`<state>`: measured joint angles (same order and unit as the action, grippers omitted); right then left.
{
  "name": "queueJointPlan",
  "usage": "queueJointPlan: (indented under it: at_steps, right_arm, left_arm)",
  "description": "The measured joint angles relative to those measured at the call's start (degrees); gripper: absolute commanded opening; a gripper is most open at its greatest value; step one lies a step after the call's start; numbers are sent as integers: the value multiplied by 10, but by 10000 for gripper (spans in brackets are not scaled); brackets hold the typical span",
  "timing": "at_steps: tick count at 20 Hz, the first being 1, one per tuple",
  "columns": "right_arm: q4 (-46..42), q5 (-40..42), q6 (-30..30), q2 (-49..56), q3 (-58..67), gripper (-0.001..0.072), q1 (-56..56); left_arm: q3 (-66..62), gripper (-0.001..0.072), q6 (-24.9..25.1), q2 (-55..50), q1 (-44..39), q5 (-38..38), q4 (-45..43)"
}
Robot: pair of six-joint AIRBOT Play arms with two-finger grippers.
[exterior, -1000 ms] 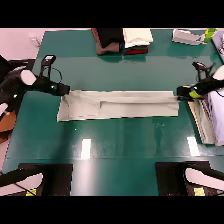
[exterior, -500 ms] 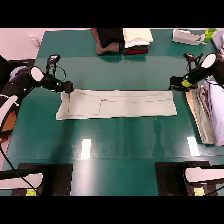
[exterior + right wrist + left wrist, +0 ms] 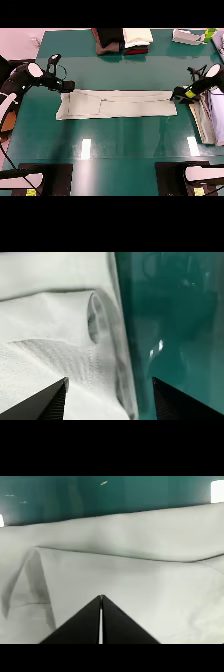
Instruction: Fold the shirts.
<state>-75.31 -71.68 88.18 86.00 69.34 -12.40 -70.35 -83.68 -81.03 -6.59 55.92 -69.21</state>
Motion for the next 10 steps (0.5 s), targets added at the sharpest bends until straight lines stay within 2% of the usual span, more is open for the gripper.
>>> queueJointPlan:
  at_steps: [3, 6, 7, 10]
  right_arm:
    - [19, 35, 2, 0, -41, 565, 16]
    - [27, 62, 6, -1, -68, 109, 26]
    - [30, 66, 6, -1, -73, 17, 30]
    - [34, 81, 3, -16, -83, 14, 38]
  left_arm:
    - [0, 25, 1, 0, 0, 4, 19]
    - [0, 25, 1, 0, 0, 12, 35]
    - [0, 24, 2, 0, -1, 13, 39]
    - [0, 24, 2, 0, -22, 12, 48]
